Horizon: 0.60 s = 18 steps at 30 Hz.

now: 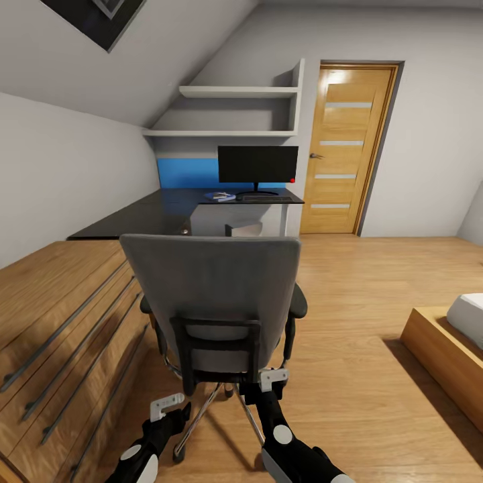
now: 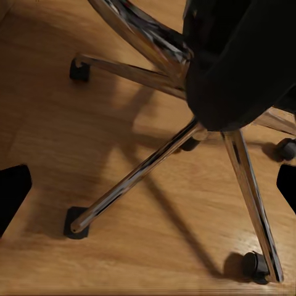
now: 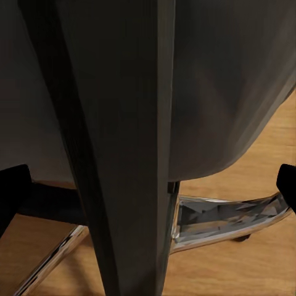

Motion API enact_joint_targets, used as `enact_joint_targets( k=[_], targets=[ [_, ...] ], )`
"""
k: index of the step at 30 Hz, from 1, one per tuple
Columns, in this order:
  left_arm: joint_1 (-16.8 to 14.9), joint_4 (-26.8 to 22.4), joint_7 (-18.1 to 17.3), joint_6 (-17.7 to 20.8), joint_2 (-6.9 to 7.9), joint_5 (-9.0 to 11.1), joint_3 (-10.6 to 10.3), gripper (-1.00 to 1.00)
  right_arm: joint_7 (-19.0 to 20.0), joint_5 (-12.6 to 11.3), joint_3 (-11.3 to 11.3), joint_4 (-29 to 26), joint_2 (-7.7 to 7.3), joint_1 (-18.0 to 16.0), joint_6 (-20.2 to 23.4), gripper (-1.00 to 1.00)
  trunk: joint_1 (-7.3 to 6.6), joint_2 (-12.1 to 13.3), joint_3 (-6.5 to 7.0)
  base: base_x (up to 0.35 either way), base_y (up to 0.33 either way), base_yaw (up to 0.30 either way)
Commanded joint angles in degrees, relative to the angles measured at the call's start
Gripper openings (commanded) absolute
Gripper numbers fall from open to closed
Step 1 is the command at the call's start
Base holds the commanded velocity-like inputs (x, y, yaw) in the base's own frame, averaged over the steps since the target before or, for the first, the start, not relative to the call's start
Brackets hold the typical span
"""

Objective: In the bedroom, organize the workspace by keeping the computer under the desk, ensuring the monitor is on the desk, placing the keyboard on the desk next to the monitor, placing the mouse on the desk next to the keyboard, moving the folder from the swivel chair onto the desk next to the mouse, stacking the notebook on top of the folder with the pen on top of the notebook, and positioning the swivel chair next to the desk.

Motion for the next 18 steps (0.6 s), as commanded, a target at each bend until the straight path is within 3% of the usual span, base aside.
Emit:
enact_joint_targets(
  k=[1,5,10,14,18],
  targets=[
    [-0.01,0.29,0.32,-0.41,0.0,0.54,-0.45,1.0,-0.35,-0.59,0.48,0.05,-0.03,-0.09,-0.35,1.0,-0.01,-0.03,-0.06,0.0,0.0,0.0],
    [-0.01,1.86,0.36,-4.45,-0.11,0.47,-2.72,1.0,-0.35,-0.55,0.48,0.15,-0.04,-0.09,-0.38,1.0,-0.01,-0.03,-0.06,0.0,0.0,0.0],
    [-0.01,3.36,0.7,-10.07,-0.12,0.48,-8.93,1.0,-0.35,-0.54,0.49,0.51,-0.02,-0.09,-0.4,1.0,-0.01,-0.03,-0.06,0.0,0.0,0.0],
    [-0.01,3.81,1.38,-12.24,-0.08,0.55,-13.52,1.0,-0.35,-0.53,0.54,0.63,-0.03,-0.09,-0.4,1.0,-0.01,-0.03,-0.06,0.0,0.0,0.0],
    [-0.01,3.97,2.26,-13.14,-0.14,0.51,-15.73,1.0,-0.35,-0.53,0.56,0.68,-0.02,-0.09,-0.4,1.0,-0.01,-0.03,-0.06,0.0,0.0,0.0]
  ],
)
